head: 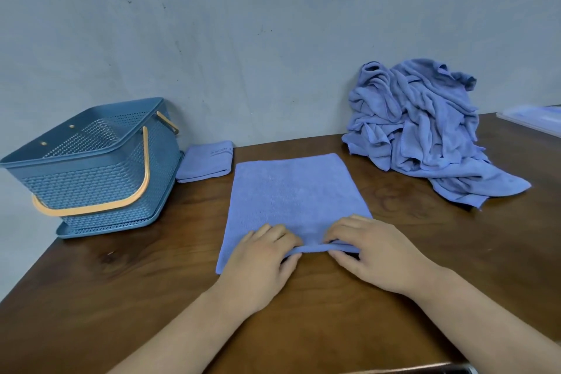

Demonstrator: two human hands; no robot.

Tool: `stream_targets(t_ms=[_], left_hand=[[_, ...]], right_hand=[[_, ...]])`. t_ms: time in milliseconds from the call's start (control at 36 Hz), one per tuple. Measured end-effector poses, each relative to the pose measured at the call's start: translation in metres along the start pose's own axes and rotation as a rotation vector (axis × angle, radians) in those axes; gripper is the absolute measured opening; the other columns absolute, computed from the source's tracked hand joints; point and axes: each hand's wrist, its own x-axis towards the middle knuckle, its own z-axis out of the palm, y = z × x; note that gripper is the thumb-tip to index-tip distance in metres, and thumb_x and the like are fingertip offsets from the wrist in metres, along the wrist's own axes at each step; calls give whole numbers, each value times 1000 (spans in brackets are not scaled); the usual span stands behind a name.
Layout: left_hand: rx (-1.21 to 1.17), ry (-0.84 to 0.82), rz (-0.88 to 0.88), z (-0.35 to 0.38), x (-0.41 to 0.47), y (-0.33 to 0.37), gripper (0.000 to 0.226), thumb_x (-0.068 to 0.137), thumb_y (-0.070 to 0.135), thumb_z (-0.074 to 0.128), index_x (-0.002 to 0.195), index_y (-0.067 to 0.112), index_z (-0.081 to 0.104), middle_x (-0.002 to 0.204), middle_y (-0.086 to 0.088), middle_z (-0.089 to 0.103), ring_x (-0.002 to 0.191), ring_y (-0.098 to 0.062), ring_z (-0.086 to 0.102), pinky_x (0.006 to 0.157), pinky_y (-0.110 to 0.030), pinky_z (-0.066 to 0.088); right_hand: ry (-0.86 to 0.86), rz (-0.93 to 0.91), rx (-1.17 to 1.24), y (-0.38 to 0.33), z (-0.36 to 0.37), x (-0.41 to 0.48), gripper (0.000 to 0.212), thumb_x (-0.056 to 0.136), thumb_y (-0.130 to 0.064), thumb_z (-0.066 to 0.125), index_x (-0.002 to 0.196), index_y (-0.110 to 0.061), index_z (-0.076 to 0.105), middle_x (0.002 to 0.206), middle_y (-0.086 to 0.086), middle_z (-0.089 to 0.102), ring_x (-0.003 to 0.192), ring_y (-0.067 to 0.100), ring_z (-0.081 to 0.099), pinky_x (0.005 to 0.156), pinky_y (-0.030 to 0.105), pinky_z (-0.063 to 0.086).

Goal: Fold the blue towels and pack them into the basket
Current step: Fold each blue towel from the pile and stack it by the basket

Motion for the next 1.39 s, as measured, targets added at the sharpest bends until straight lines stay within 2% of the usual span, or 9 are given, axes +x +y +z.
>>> stream_targets(t_ms=[167,333,583,806,917,1056,1167,1278,1389], left_hand=[[-92,-7,-113,-25,-30,-45,11,105,39,61,114,40,66,113,27,60,106,2,56,93,-21,47],[-505,-6,-344,-53,-44,-43,15,100,29,72,105,41,80,104,23,77,99,-1,71,85,-11,48],[-646,-26,-441,-67,-62,-40,16,92,33,78,102,45,84,102,17,81,99,-10,77,93,-41,61],[-721,4,-367,-79,-58,-31,33,102,18,68,109,48,80,112,18,79,108,-1,73,95,-12,50],[-759,62,-374,-80,-48,-39,20,102,22,67,114,33,79,108,4,79,99,-13,73,92,-23,51],[-845,170,-382,-82,-15,-55,11,102,18,68,107,20,78,101,-3,76,97,-26,70,91,-38,48],[-974,246,-431,-82,25,-77,22,92,34,74,103,14,75,109,-8,75,105,-30,68,98,-49,45],[-1056,299,-505,-77,78,-97,8,93,29,74,98,23,77,111,-6,77,107,-25,70,97,-46,50],[-953,330,-663,-54,133,-137,22,90,45,72,111,38,74,122,6,74,118,-19,69,107,-47,53]], right_hand=[[69,171,251,26,-13,-26,20,102,-29,69,118,-39,76,120,-32,68,115,-8,63,97,19,50],[156,333,600,21,-28,-31,16,102,-28,69,101,-40,79,90,-9,75,81,12,66,74,22,47],[89,374,738,12,-44,-43,15,99,-25,73,100,-36,84,97,-7,80,91,17,73,89,36,56],[113,415,805,14,-43,-43,22,101,-27,71,119,-34,81,121,-13,77,118,8,71,108,43,53],[197,447,780,13,-42,-37,20,99,-27,72,115,-33,83,114,-12,79,112,8,73,106,44,54],[296,416,790,18,-52,-13,13,101,-28,70,104,-23,82,102,3,77,99,41,68,91,55,55],[345,486,893,31,-58,24,14,101,-26,71,107,-22,82,109,-1,79,109,20,73,106,52,54],[385,552,1095,50,-58,72,17,102,-27,70,112,-18,80,117,5,79,115,26,74,108,57,53],[439,657,951,80,-46,125,22,101,-36,70,120,-27,77,126,-6,74,121,16,68,100,38,55]])
